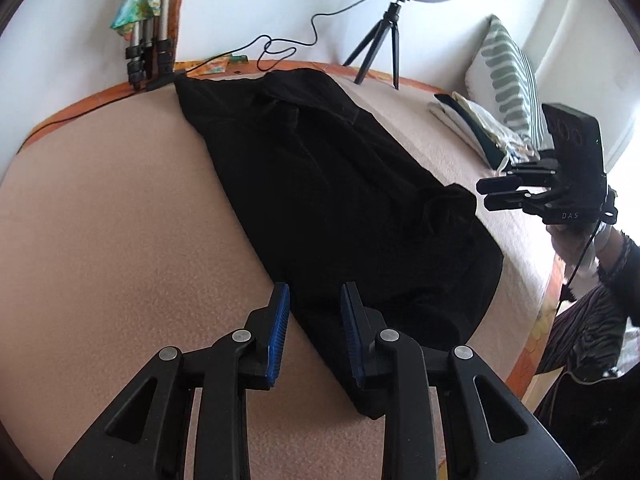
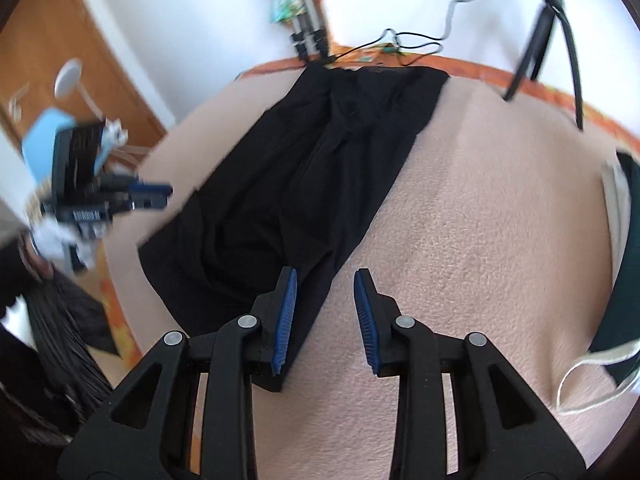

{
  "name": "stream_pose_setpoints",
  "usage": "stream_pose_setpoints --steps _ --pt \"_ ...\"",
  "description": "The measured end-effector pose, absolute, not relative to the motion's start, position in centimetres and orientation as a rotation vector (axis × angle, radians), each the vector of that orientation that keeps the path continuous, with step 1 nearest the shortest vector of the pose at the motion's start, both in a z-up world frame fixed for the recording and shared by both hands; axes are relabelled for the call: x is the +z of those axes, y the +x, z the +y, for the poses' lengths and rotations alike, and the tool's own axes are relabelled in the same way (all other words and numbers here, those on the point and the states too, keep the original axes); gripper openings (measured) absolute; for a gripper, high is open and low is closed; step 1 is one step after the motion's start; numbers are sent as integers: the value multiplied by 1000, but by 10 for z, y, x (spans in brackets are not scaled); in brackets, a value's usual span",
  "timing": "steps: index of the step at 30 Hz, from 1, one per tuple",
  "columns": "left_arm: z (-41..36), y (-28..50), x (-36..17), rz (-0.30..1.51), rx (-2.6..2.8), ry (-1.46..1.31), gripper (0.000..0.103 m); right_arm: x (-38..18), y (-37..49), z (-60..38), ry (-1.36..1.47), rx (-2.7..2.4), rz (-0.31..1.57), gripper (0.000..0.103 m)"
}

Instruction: Fold small clothes

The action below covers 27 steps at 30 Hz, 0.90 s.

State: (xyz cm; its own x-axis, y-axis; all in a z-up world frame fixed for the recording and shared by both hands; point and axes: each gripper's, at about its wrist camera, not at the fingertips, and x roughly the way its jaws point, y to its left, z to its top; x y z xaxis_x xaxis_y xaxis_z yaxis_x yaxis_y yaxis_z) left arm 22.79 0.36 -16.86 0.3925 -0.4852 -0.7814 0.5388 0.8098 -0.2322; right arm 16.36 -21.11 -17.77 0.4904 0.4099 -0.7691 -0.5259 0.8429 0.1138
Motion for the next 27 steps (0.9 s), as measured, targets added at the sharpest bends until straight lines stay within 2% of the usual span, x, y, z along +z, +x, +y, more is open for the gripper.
stream_pose_setpoints --steps 1,2,4,9,12,19,20,22,23,25,27 --pt "0 228 -169 968 -660 84 28 -181 162 -206 -198 578 891 32" --pt "-3 229 -170 970 -668 108 37 -183 159 -200 -248 584 888 32" --pt "-6 232 -171 963 -661 127 43 -187 159 -188 -326 580 882 32" --pt "-8 238 -173 960 -667 155 43 -190 164 -175 -427 566 849 34" --pt "-12 238 -175 954 -661 179 43 -189 167 -173 -442 557 829 46" --pt "-20 242 -180 957 -694 212 41 -184 166 -166 -444 587 792 45" --pt "-21 243 -182 963 -699 209 30 -185 168 -165 -443 586 794 43" --pt "-22 243 -183 957 -707 218 19 -187 171 -163 -435 590 813 29" --pt "-22 242 -182 948 -717 217 8 -188 174 -163 -430 590 822 25" --pt "-20 242 -181 937 -723 203 6 -190 179 -162 -410 591 839 10" --pt "-15 246 -181 945 -720 150 6 -191 188 -164 -353 586 877 8"
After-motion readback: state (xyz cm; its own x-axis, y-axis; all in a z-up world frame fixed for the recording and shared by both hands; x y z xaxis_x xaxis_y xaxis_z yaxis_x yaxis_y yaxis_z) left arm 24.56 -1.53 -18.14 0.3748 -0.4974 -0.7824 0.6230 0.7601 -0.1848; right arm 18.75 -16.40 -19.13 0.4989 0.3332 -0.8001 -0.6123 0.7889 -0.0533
